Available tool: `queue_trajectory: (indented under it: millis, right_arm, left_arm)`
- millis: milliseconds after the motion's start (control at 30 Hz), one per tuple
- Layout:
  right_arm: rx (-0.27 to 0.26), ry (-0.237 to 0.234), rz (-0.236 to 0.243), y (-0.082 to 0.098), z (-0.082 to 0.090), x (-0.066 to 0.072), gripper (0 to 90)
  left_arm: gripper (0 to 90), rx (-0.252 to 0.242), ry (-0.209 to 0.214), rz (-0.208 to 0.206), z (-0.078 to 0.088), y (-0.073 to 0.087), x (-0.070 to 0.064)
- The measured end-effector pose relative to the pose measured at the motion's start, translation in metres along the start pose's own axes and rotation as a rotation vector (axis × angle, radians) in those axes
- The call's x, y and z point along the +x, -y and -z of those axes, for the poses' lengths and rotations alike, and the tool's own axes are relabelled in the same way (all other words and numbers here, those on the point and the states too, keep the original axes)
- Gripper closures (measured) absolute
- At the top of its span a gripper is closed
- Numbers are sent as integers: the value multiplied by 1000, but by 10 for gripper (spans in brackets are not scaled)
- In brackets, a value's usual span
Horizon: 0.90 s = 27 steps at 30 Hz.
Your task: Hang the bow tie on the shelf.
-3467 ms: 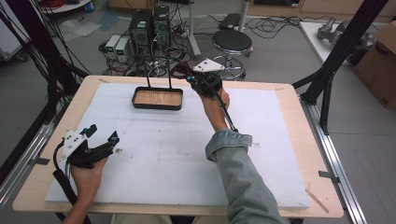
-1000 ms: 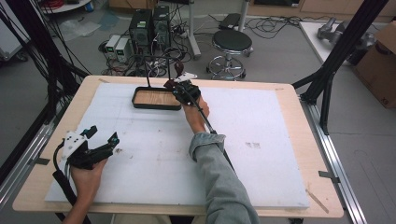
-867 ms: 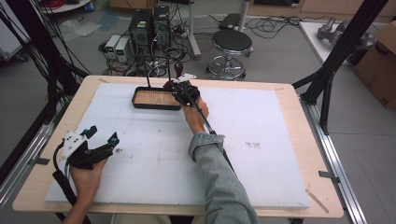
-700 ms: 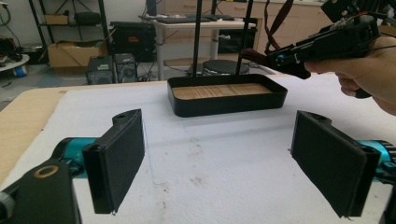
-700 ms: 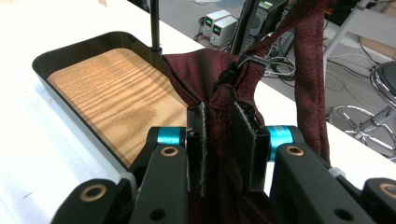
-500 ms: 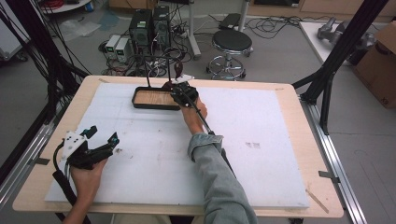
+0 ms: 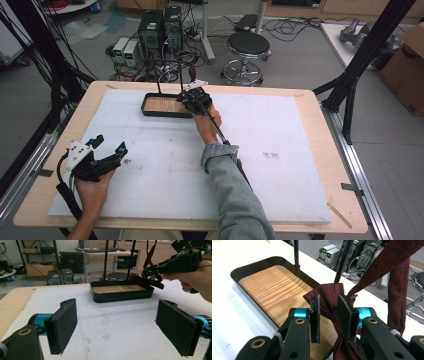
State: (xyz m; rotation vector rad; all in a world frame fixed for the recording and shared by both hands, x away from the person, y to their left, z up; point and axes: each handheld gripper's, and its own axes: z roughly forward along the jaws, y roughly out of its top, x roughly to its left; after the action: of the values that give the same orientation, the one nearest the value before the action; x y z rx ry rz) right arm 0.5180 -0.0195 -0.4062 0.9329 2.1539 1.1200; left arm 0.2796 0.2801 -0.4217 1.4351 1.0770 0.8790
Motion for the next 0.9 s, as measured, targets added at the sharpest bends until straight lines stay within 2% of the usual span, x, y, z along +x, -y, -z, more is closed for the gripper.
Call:
queue_trajectory:
  millis: [333,500,700,900]
  right_arm:
    - [10,-10,-23,-4,9,-5,625]
    - [6,-35,-52,-6,15,-9,533]
    - [9,-38,-67,-10,24,-13,491]
    - [-13,-47,-77,-16,39,-19,451]
  left_arm:
    - [178,-2,1,2,0,0,-1]
    - [178,-4,1,1,0,0,-1]
    - [178,-5,3,0,-1,0,-2]
    - [178,0,3,-4,-2,0,-2]
